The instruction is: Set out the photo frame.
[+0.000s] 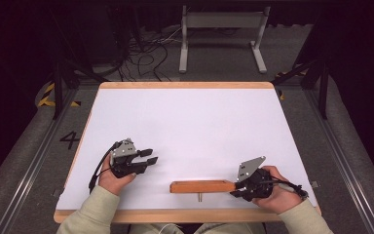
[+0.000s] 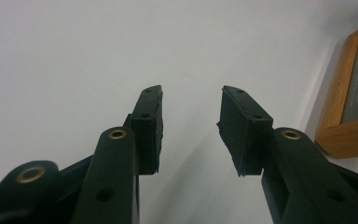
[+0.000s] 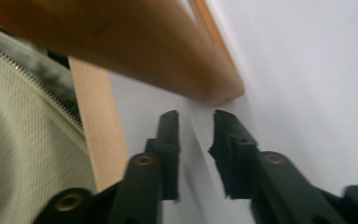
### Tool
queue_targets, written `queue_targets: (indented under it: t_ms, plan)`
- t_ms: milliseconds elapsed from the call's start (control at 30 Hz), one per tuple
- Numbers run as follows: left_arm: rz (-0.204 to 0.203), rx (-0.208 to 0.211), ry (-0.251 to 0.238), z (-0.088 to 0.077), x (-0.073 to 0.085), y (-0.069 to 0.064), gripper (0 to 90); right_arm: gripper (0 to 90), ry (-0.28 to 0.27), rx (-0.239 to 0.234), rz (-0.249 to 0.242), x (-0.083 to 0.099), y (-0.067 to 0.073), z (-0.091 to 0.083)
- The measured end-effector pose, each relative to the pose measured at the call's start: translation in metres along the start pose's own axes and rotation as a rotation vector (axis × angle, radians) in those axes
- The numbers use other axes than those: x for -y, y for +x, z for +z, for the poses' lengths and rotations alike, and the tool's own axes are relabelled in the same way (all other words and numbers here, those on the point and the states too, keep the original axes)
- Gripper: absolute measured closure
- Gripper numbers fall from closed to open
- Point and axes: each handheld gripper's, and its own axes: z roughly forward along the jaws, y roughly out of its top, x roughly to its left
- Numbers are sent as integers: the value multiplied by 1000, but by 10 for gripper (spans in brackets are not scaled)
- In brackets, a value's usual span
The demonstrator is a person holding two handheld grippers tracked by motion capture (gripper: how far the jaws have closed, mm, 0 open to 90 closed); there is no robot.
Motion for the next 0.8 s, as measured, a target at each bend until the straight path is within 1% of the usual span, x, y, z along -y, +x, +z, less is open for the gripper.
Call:
queue_targets:
  t_ms: [67, 133, 167, 233, 300, 433, 467, 500, 567, 700, 800]
  plan:
    - [1, 0, 1, 0, 0, 0, 598, 852, 11, -33, -13, 1, 1, 3]
    - [2, -1, 2, 0, 0, 0, 598, 882, 11, -53, -22, 1, 2, 5]
    - [3, -1, 2, 0, 0, 0, 599, 896, -2, -72, -22, 0, 3, 7]
    - [2, -1, 2, 0, 0, 0, 598, 900, -8, -76, -22, 0, 3, 7]
    - [3, -1, 2, 0, 0, 0, 599, 900, -35, -95, -13, 1, 2, 10]
    - [2, -1, 1, 0, 0, 0, 598, 900, -64, -96, -1, 0, -1, 12]
    - [3, -2, 2, 0, 0, 0, 599, 900, -75, -100, -7, 0, -2, 11]
    - [3, -2, 3, 0, 0, 0, 598, 900, -86, -103, 5, 0, -1, 11]
    - [4, -2, 3, 0, 0, 0, 598, 900, -88, -102, 14, 0, -2, 11]
    - [3, -1, 3, 0, 0, 0, 598, 900, -102, -83, 39, 0, -5, 13]
    - [4, -1, 4, 0, 0, 0, 598, 900, -119, -57, 75, -1, -10, 14]
